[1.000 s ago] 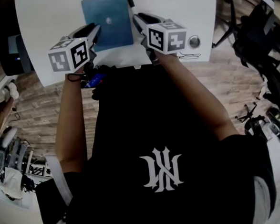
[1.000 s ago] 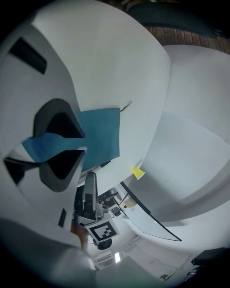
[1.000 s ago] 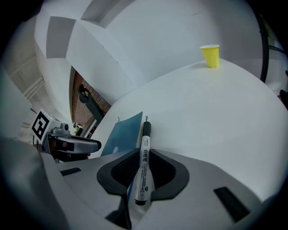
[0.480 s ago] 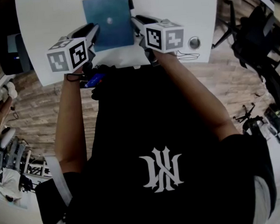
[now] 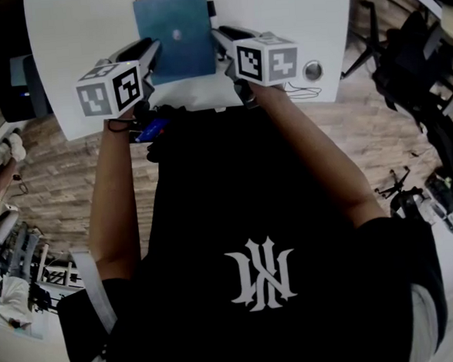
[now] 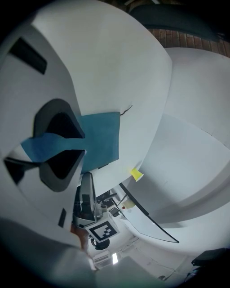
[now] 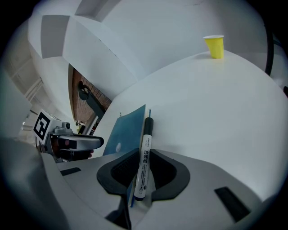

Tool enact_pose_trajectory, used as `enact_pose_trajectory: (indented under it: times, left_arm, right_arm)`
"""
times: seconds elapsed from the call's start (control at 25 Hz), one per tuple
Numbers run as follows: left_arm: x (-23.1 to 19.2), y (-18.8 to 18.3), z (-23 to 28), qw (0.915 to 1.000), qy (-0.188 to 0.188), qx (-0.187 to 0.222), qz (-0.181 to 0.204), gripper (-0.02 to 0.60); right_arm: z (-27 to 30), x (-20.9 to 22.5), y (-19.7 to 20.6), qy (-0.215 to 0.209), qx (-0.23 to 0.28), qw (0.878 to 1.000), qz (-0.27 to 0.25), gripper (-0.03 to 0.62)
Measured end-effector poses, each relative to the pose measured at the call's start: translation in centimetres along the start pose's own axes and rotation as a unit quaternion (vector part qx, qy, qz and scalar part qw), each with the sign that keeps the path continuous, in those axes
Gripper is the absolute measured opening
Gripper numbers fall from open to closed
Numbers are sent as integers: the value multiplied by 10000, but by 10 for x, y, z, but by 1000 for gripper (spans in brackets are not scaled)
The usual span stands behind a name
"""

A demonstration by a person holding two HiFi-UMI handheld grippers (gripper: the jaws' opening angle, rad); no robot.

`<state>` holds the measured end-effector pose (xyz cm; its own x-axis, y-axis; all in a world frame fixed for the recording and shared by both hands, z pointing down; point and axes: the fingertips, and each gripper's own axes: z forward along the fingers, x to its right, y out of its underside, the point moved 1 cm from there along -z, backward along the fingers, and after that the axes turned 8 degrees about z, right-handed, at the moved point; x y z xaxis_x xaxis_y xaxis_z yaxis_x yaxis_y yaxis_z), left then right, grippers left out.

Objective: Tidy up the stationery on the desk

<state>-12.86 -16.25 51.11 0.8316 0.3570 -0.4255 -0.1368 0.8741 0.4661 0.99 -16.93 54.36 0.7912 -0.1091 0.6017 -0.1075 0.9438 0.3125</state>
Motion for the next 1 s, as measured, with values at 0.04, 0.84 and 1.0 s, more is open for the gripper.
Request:
enact_pose_trajectory:
  times: [0.04, 0.84, 1.0]
  left_arm:
    - [-1, 0, 0, 10000, -12, 3, -3, 81]
    - [-6, 1, -2, 10000, -10, 22, -25, 81]
    - [-7, 1, -3, 10000, -25, 28, -37, 83]
  right_arm:
    - [0, 0, 0, -28, 3, 10000, 12, 91]
    - [-4, -4, -1, -407, -15, 9981, 469, 91]
    - [-4, -5, -2, -393, -3, 9982, 444, 91]
